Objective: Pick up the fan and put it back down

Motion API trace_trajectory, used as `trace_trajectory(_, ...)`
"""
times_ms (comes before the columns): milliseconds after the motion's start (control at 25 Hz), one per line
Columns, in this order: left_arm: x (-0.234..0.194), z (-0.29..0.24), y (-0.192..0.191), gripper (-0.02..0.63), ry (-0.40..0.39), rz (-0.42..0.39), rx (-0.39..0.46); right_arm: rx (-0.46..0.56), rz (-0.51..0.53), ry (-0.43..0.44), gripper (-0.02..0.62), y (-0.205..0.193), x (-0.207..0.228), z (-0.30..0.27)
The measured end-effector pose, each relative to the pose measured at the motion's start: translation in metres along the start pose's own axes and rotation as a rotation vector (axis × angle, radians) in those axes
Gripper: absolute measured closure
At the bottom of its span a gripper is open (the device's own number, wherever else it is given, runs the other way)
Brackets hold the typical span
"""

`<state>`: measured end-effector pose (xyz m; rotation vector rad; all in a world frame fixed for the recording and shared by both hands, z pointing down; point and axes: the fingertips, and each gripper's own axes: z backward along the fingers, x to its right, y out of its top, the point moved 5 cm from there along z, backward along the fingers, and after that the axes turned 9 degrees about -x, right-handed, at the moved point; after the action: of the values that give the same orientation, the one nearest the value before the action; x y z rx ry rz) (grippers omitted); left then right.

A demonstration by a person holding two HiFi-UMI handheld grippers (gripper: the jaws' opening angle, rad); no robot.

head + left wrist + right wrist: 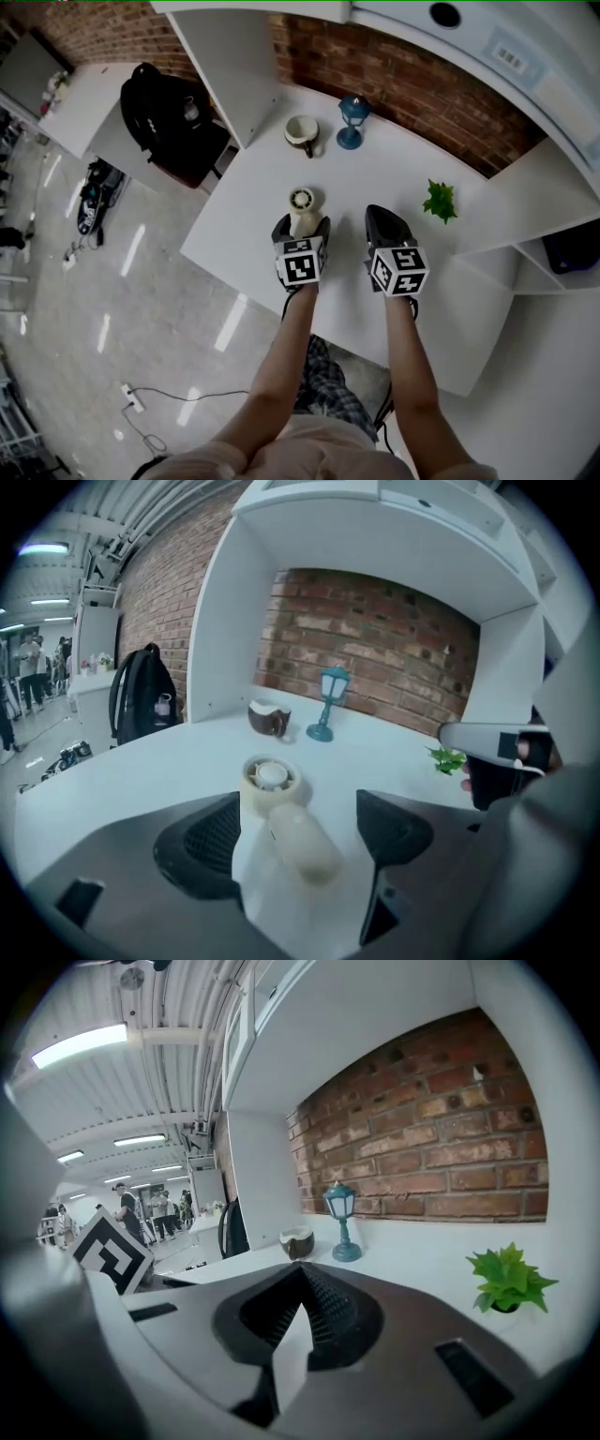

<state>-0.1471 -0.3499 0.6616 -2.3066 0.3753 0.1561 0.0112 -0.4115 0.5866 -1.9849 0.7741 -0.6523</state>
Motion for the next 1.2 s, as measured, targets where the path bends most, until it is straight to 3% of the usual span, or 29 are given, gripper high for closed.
trace_trajectory(480, -0.010, -0.035, -0.019, 0.227, 0.137, -0.029, -0.152, -0.045, -0.013, 0.010, 0.580, -0.017, 0.011, -0.015)
trace_trajectory(640, -0.017, -0.033, -0.019, 0.391, 0.159, -0.045, -0.188, -0.048, -0.020, 0.007, 0.580, -0.019, 0.015, -0.016)
trace_trajectory(880, -0.018, -0.035, -0.016, 0.399, 0.145, -0.089, -0.208, -0.063, -0.036, -0.006, 0.580, -0.026, 0.016, -0.014)
trace_trajectory(1200, -0.017, -0.022, -0.012, 0.400, 0.089, -0.072, -0.184, -0.047, -0.051, -0.035, 0.580, -0.023, 0.021, -0.003)
